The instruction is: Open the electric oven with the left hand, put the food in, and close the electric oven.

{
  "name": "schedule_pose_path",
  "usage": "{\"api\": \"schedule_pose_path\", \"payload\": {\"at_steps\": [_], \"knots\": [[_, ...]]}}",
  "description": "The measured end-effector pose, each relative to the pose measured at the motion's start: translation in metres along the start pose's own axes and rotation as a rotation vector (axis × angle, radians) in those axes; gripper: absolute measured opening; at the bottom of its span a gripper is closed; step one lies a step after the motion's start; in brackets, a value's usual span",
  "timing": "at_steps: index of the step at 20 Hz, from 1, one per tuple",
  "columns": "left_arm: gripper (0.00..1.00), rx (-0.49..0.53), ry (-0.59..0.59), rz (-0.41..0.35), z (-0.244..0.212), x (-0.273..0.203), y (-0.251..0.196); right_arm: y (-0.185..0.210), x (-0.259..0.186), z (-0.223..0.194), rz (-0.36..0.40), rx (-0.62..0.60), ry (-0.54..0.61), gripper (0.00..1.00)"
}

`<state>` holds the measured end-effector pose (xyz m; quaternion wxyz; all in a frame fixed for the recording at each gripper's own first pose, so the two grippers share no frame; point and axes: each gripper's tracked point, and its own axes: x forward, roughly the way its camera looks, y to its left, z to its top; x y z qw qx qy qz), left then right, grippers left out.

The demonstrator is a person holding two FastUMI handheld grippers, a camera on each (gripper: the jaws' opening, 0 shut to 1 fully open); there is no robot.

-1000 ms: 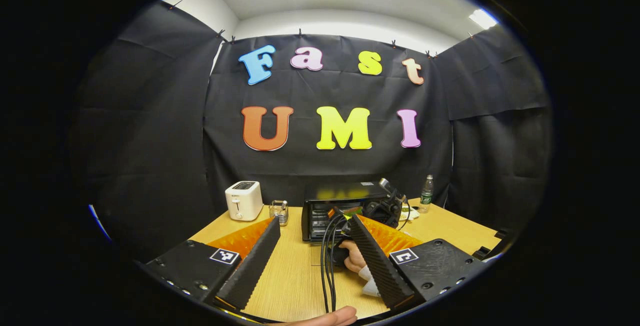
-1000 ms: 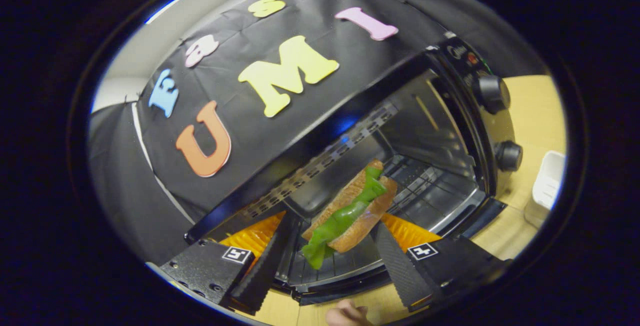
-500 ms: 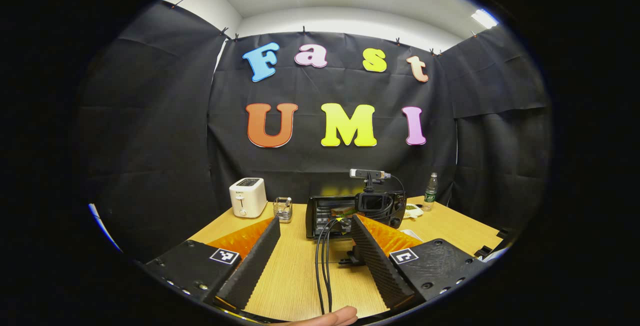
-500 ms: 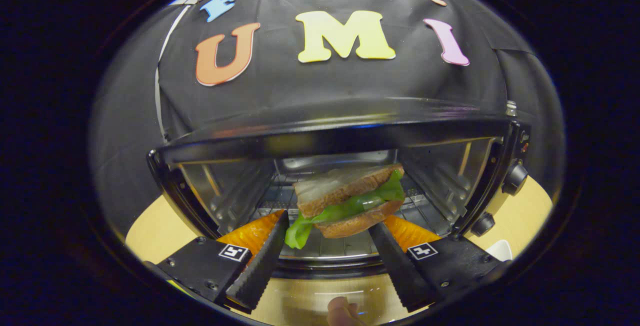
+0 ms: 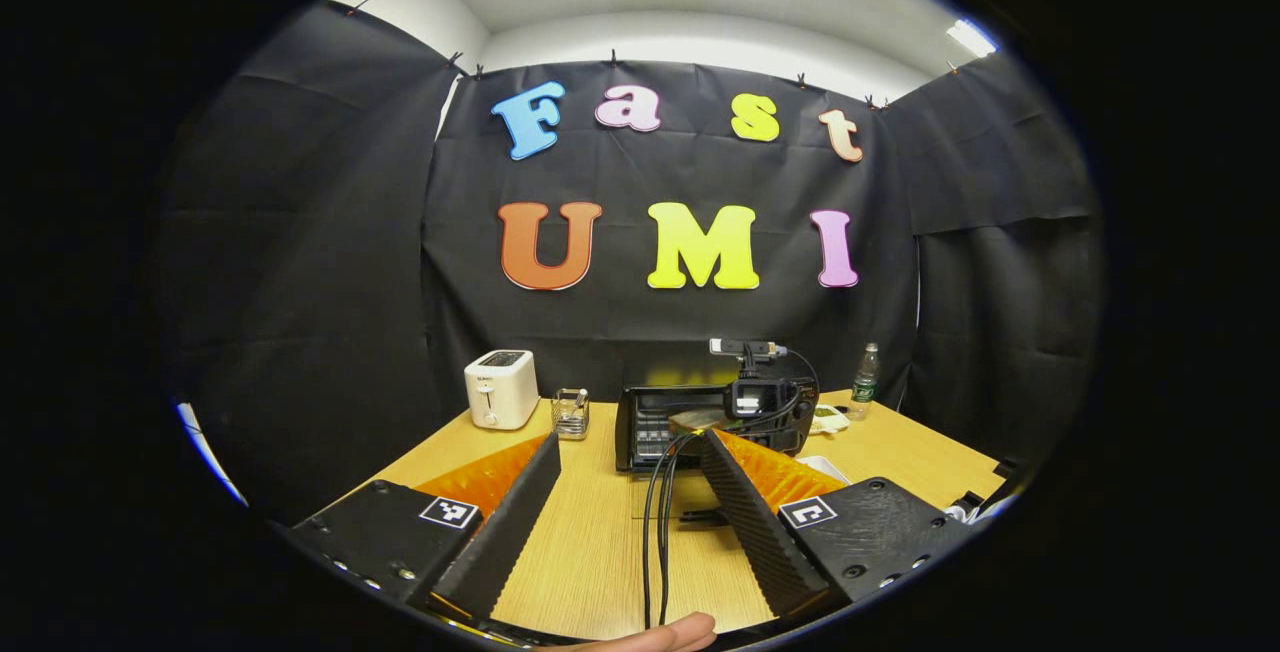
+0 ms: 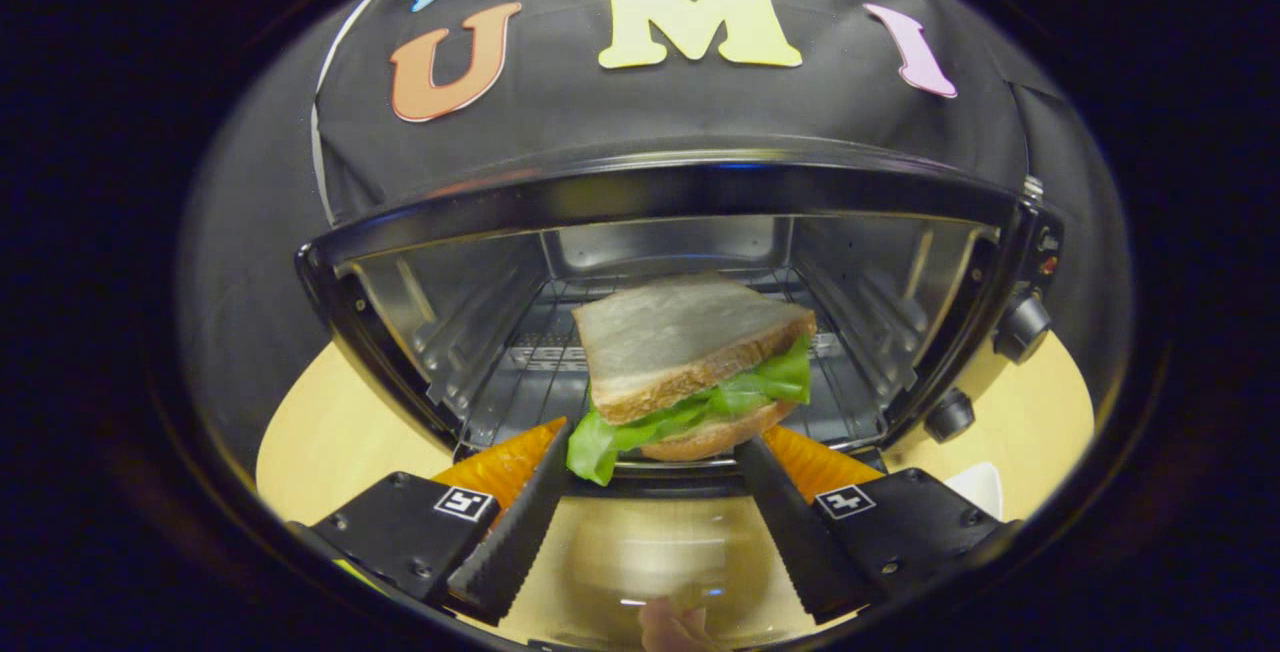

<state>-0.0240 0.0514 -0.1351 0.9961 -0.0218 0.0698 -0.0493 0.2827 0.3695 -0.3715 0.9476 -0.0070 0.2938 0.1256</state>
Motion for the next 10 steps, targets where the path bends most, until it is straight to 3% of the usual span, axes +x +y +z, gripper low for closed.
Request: {"api": "schedule_pose_path", "payload": {"at_steps": [7, 10], "knots": [[0.94, 0.017, 0.000, -0.005, -0.001, -0.013, -0.011, -0.006, -0.010, -0.010, 0.048, -0.087, 0.133, 1.00], [0.93, 0.025, 0.006, 0.002, -0.005, -0.015, -0.008, -0.005, -0.027, -0.019, 0.083, -0.051, 0.183, 1.00]]}}
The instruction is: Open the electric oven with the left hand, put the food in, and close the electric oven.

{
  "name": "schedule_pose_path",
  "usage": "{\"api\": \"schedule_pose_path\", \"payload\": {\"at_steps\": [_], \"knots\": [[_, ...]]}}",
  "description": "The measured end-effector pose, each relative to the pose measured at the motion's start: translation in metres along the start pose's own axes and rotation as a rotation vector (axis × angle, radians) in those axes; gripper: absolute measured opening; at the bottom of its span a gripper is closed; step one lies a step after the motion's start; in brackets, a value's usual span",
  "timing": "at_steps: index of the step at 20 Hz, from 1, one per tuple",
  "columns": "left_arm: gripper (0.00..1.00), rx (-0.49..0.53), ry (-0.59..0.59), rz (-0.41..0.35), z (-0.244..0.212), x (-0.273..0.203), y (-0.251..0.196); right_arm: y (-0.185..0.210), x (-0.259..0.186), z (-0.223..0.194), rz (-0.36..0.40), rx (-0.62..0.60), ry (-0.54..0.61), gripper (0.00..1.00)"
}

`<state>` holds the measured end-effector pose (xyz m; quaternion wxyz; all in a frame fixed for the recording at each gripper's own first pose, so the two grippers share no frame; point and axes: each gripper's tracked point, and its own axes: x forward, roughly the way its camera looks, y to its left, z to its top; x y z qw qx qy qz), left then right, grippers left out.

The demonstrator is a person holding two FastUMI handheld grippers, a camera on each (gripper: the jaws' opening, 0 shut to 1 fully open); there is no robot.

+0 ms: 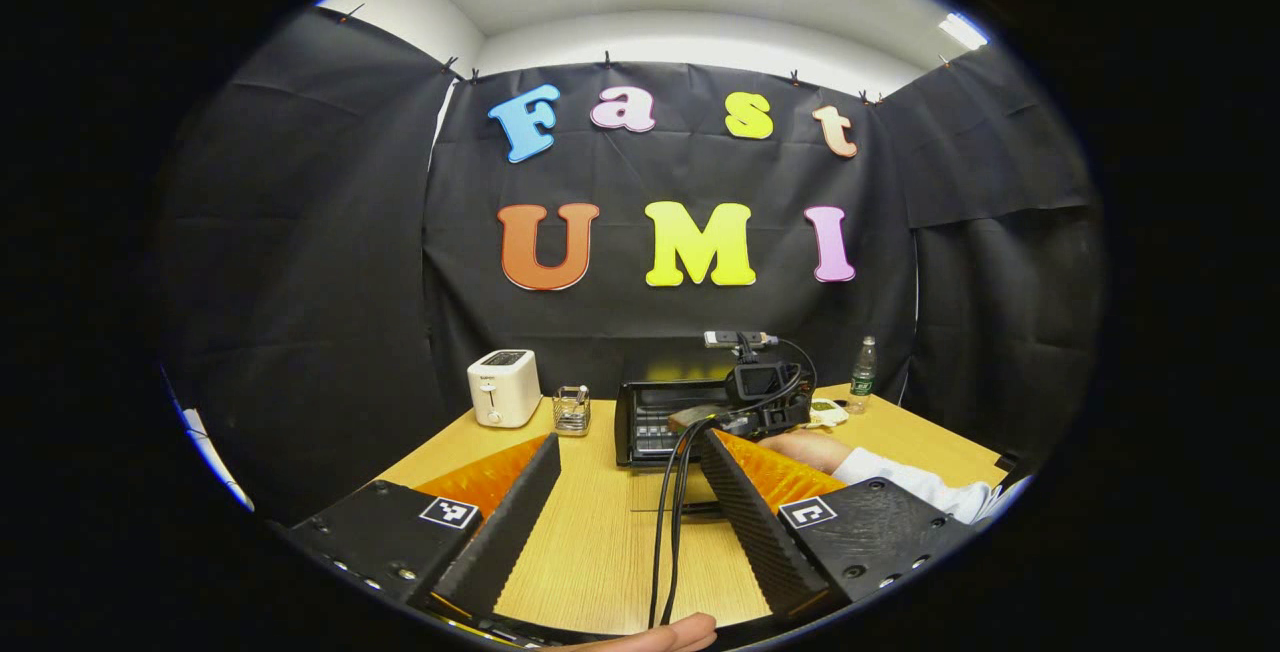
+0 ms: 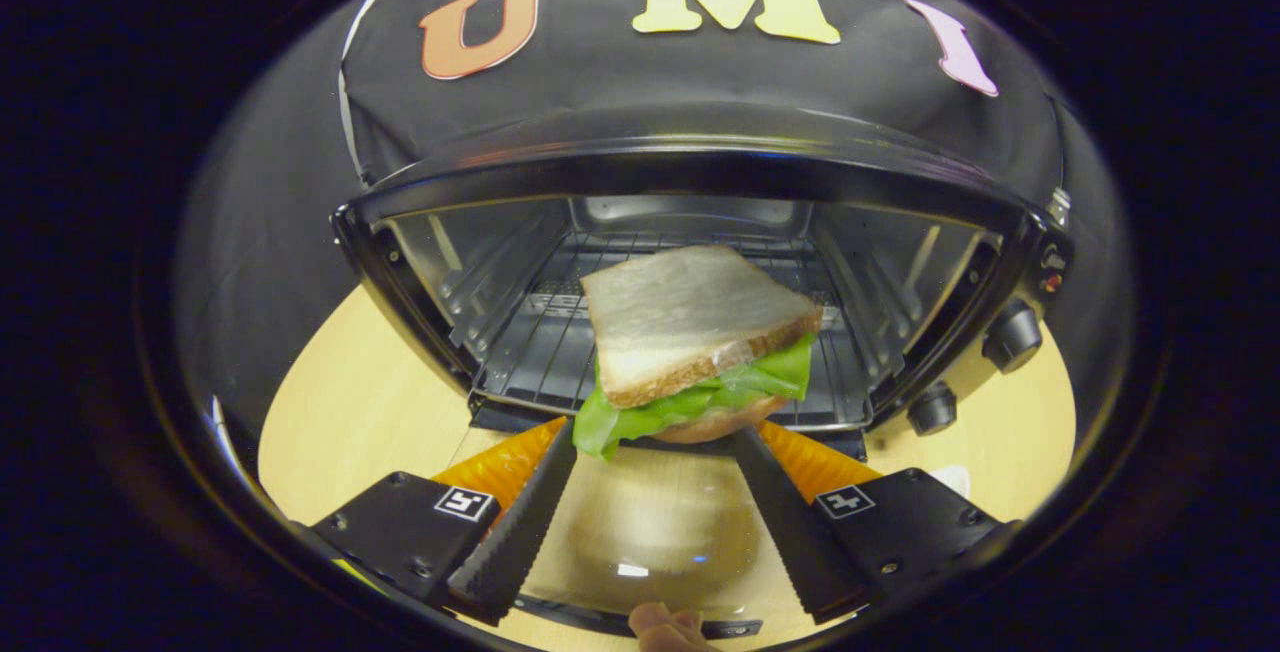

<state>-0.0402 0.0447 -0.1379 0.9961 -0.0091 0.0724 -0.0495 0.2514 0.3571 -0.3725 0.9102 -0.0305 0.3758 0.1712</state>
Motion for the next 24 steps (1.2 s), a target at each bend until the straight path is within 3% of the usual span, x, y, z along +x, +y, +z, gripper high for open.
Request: {"api": "schedule_pose_path", "payload": {"at_steps": [1, 2, 7, 14, 17, 21, 22, 24], "knots": [[0.94, -0.001, 0.008, 0.003, -0.003, 0.001, 0.001, 0.002, -0.006, -0.004, 0.022, 0.013, 0.016, 0.92], [0.93, -0.002, 0.012, 0.004, -0.004, 0.001, 0.001, 0.003, -0.014, -0.004, 0.033, 0.015, 0.016, 1.00], [0.94, -0.018, 0.060, 0.011, -0.020, 0.013, 0.004, -0.006, -0.079, 0.008, 0.061, -0.019, -0.112, 1.00], [0.94, -0.040, 0.123, 0.003, -0.041, 0.042, -0.011, -0.040, -0.213, 0.039, 0.020, -0.050, -0.472, 1.00], [0.94, -0.029, 0.178, -0.031, -0.055, 0.065, -0.030, -0.066, -0.272, 0.055, -0.023, -0.043, -0.623, 1.00], [0.94, -0.016, 0.284, -0.076, -0.085, 0.100, -0.059, -0.096, -0.344, 0.056, -0.010, 0.008, -0.782, 1.00], [0.94, -0.026, 0.315, -0.097, -0.094, 0.107, -0.069, -0.106, -0.358, 0.054, -0.019, 0.008, -0.806, 0.89], [0.94, -0.021, 0.365, -0.116, -0.112, 0.118, -0.083, -0.124, -0.384, 0.055, -0.054, -0.003, -0.850, 0.89]]}}
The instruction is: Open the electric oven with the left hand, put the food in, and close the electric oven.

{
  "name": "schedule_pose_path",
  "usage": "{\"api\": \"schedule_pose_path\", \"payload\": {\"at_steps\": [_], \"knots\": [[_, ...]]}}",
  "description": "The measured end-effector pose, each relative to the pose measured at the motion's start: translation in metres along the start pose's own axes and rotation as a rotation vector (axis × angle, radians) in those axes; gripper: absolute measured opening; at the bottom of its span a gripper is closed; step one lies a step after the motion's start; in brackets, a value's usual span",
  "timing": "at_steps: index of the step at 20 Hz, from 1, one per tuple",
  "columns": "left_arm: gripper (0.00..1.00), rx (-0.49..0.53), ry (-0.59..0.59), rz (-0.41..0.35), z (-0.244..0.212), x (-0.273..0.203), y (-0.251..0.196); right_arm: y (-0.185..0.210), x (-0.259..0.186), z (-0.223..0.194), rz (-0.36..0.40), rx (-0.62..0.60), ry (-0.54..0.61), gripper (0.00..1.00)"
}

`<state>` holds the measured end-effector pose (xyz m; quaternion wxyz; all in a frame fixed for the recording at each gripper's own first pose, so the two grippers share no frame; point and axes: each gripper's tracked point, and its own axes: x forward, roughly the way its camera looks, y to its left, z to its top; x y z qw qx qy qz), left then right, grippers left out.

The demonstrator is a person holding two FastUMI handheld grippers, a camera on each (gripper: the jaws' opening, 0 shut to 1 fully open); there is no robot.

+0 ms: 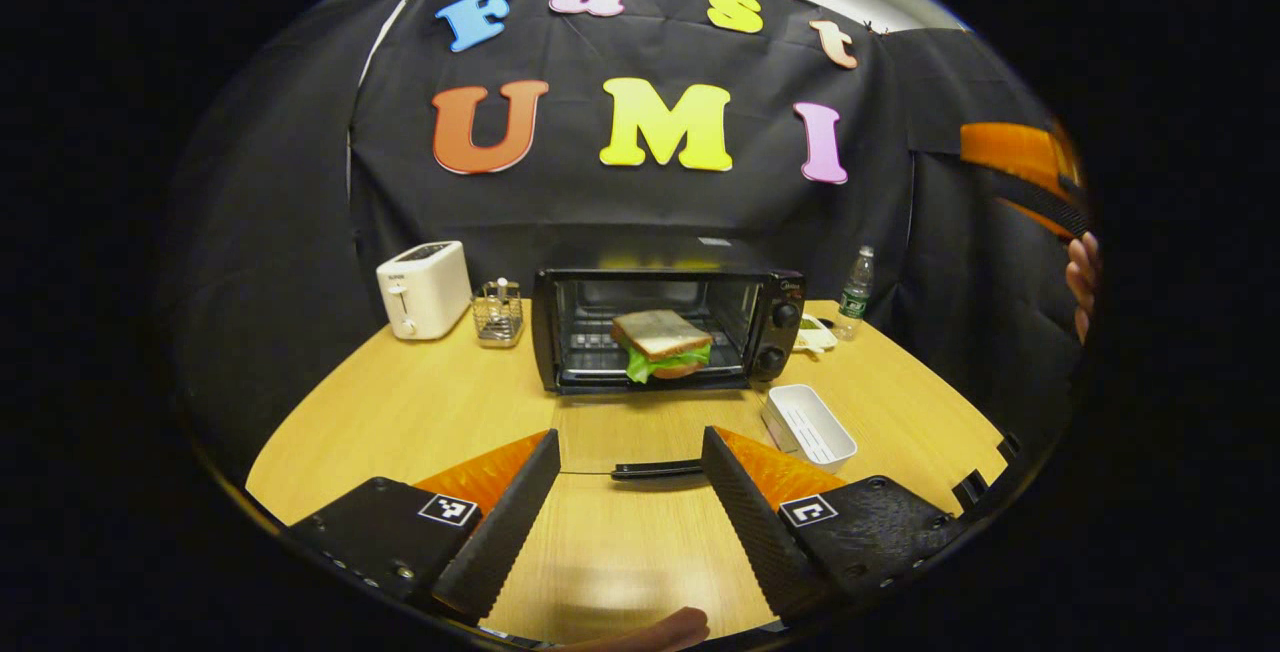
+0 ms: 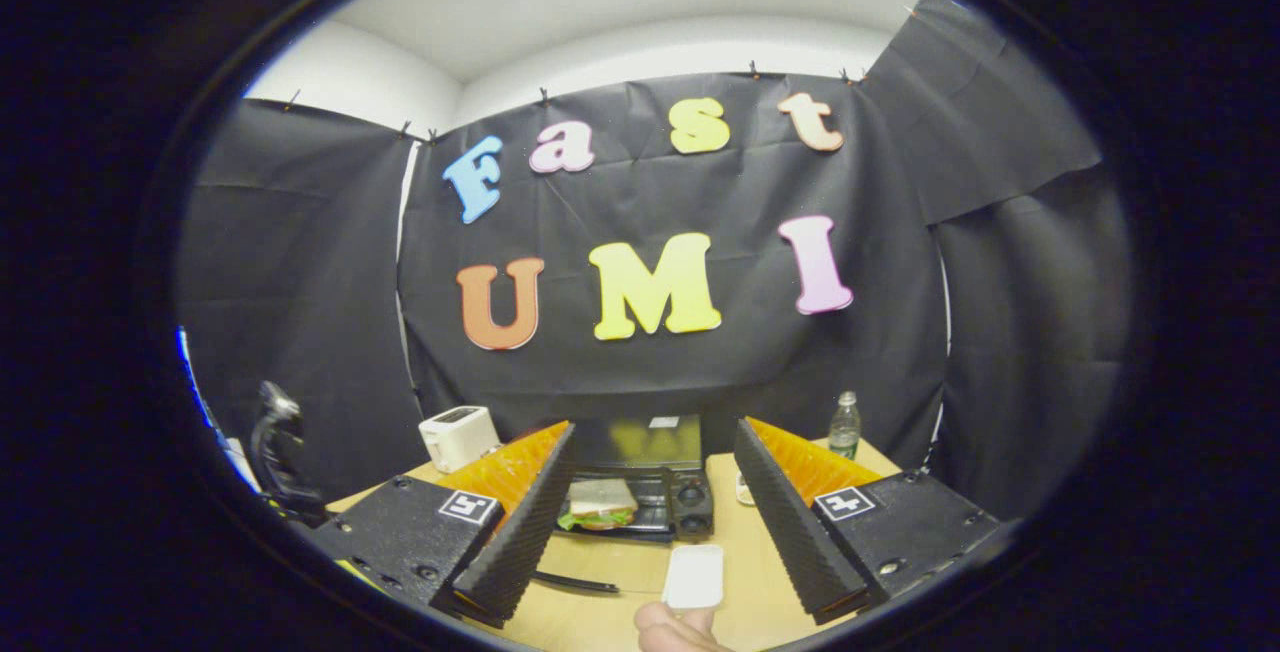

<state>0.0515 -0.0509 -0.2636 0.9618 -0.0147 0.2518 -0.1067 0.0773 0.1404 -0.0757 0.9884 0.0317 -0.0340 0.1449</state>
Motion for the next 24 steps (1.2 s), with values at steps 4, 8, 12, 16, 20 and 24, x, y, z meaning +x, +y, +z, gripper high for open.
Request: {"api": "schedule_pose_path", "payload": {"at_steps": [4, 8, 12, 16, 20, 24], "knots": [[0.94, -0.004, 0.111, -0.019, -0.042, 0.040, -0.024, -0.027, -0.030, 0.035, -0.040, -0.008, -0.063, 1.00], [0.94, 0.000, 0.214, -0.033, -0.074, 0.068, -0.045, -0.074, -0.068, 0.051, -0.145, -0.055, -0.100, 0.89], [0.94, -0.002, 0.262, -0.027, -0.088, 0.080, -0.050, -0.090, -0.069, 0.051, -0.187, -0.061, -0.121, 1.00], [0.94, 0.009, 0.288, -0.021, -0.096, 0.093, -0.053, -0.117, -0.060, 0.047, -0.221, -0.019, -0.105, 1.00], [0.94, 0.032, 0.325, 0.010, -0.103, 0.103, -0.052, -0.130, -0.058, 0.045, -0.242, -0.011, -0.100, 1.00], [0.94, 0.036, 0.330, 0.027, -0.100, 0.104, -0.052, -0.127, -0.055, 0.043, -0.221, -0.010, -0.103, 1.00]]}}
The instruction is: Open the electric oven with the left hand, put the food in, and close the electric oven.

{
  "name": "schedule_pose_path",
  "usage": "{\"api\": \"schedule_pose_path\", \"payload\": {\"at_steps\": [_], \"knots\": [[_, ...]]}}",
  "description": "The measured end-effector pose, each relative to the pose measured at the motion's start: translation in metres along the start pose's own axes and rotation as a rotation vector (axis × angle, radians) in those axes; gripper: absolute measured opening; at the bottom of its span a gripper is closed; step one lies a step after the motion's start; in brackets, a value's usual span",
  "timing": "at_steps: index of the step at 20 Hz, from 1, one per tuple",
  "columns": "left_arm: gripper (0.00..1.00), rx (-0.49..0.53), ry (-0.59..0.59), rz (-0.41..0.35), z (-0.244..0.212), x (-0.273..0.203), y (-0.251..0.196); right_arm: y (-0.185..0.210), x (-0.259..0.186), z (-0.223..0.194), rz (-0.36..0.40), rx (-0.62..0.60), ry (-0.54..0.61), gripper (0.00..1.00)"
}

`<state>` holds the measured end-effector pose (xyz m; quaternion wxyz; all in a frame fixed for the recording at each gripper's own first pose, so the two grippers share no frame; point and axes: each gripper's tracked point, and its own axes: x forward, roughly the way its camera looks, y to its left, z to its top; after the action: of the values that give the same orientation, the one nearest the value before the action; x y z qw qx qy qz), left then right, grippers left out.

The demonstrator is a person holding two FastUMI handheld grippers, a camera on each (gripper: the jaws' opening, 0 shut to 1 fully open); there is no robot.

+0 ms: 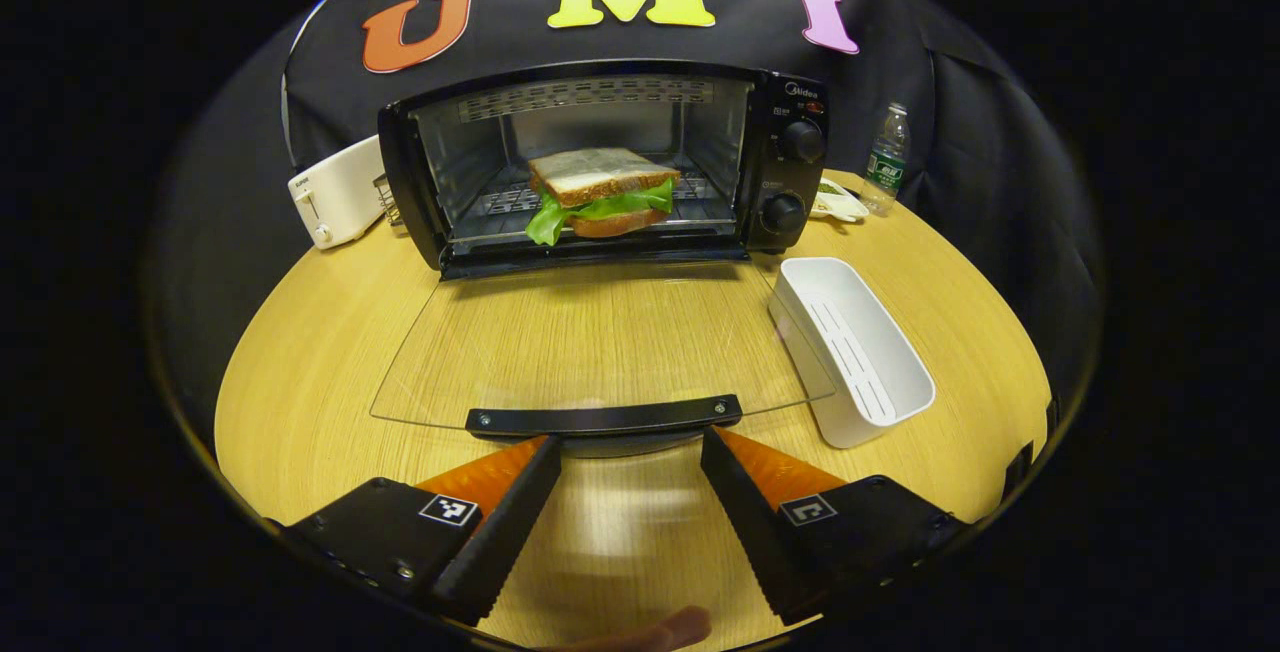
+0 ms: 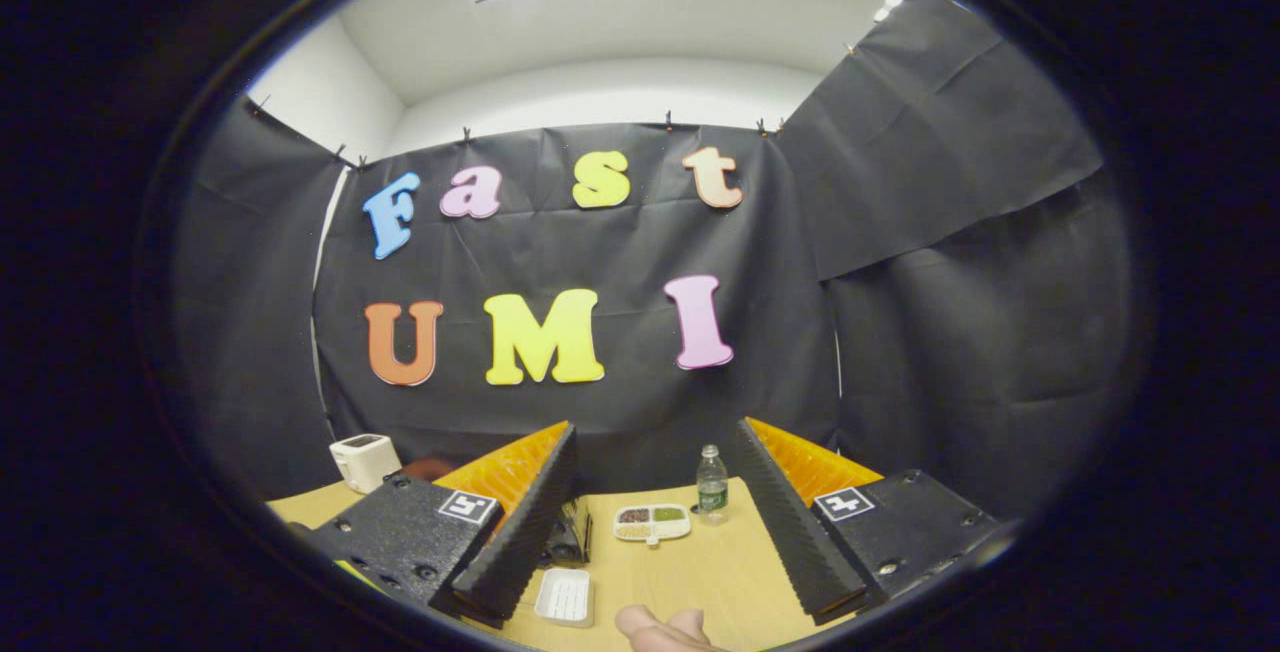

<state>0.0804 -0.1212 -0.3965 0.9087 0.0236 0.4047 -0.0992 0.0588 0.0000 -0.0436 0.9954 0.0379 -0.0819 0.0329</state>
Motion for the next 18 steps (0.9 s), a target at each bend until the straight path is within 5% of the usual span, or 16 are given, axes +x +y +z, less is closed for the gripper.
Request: {"api": "schedule_pose_path", "payload": {"at_steps": [1, 2, 3, 8, 9, 11, 12, 17, 18], "knots": [[0.94, -0.005, -0.005, -0.002, 0.001, 0.000, 0.000, -0.001, 0.000, -0.001, 0.000, -0.002, 0.004, 1.00], [0.94, -0.007, -0.015, -0.006, 0.003, -0.002, -0.001, -0.004, 0.000, -0.004, -0.003, -0.004, 0.008, 0.89], [0.94, -0.011, -0.025, -0.011, 0.005, -0.003, -0.001, -0.005, 0.000, -0.005, -0.006, -0.004, 0.013, 1.00], [0.94, -0.043, -0.073, -0.023, 0.013, -0.009, -0.001, -0.003, -0.005, -0.004, 0.011, 0.008, 0.007, 1.00], [0.94, -0.042, -0.083, -0.022, 0.015, -0.011, -0.001, -0.001, -0.005, -0.004, 0.013, 0.005, 0.008, 0.89], [0.94, -0.033, -0.100, -0.018, 0.020, -0.015, -0.001, 0.005, -0.006, -0.008, 0.035, 0.011, 0.023, 0.89], [0.94, -0.032, -0.111, -0.016, 0.024, -0.017, 0.000, 0.009, -0.007, -0.008, 0.048, 0.011, 0.024, 1.00], [0.94, -0.041, -0.163, -0.011, 0.043, -0.027, 0.000, 0.005, -0.006, -0.008, 0.046, -0.010, 0.025, 1.00], [0.94, -0.035, -0.177, -0.005, 0.047, -0.029, 0.001, 0.004, -0.006, -0.011, 0.045, -0.009, 0.030, 0.89]]}}
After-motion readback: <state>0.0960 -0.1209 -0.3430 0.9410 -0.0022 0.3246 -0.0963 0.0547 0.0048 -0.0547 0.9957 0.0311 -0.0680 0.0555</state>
